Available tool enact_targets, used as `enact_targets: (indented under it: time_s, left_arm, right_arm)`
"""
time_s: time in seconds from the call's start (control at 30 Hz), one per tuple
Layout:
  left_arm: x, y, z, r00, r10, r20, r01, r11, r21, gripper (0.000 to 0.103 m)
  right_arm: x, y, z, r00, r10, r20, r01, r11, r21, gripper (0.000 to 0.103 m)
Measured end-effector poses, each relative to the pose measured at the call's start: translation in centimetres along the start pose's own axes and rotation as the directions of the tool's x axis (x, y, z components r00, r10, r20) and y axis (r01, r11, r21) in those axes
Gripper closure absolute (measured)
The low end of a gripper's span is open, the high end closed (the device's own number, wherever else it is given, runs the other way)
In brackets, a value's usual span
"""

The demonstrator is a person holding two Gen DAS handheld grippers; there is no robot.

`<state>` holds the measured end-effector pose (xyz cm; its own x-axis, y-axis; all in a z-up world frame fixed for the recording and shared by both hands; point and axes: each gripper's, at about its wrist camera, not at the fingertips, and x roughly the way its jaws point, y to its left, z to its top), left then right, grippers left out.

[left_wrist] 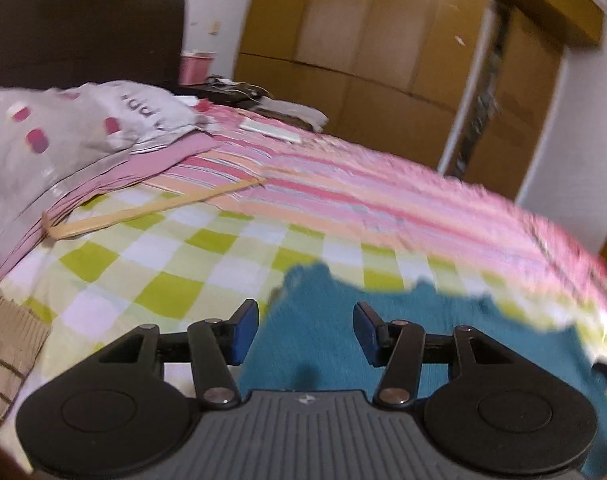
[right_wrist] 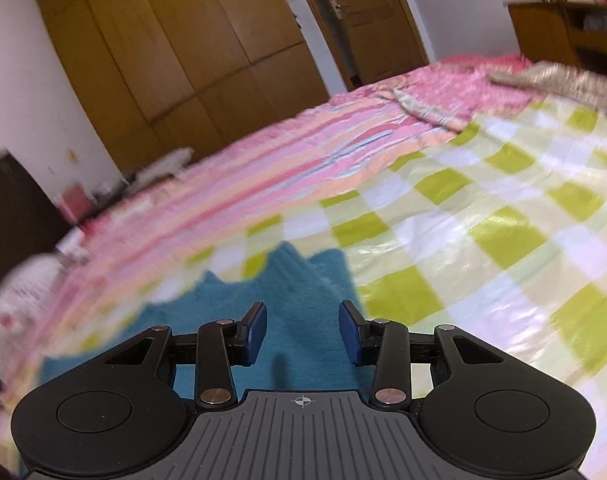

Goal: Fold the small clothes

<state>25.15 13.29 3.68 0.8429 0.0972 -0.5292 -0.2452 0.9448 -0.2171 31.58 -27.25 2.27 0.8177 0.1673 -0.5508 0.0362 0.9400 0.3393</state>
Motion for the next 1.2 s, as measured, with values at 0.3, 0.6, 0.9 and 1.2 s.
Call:
enact_targets:
  time_s: [0.3, 0.6, 0.9, 1.2]
  left_arm:
    - [1.4, 0.1, -3.1, 0.993, 0.084, -0.084, -0.080, 0.996, 0.045, 0.042]
    - [-1.4, 1.4, -2.9, 0.995, 0.058, -0.076, -0.061, 0.997, -0.044, 0.043]
    - [-3.9, 2.8, -4.8, 0.992, 0.060, -0.112, -0.071, 0.992, -0.102, 0.043]
    - [-3.8, 3.8, -6.4, 0.984, 0.063, -0.166, -0.083, 0.990, -0.115, 0.041]
  right_arm:
    - [2.0, -2.2, -0.7, 0.995, -0.069, -0.076, 0.069, 0.998, -0.001, 0.084]
    - [1.1, -1.6, -0.4, 0.992, -0.094, -0.078, 0.094, 0.996, -0.004, 0.083]
    - [-3.5, 1.7, -1.3, 0.998, -0.055, -0.037, 0.051, 0.994, -0.100, 0.083]
    - [-2.3, 2.7, -4.2, 0.991, -0.087, -0.099, 0.073, 0.987, -0.143, 0.086]
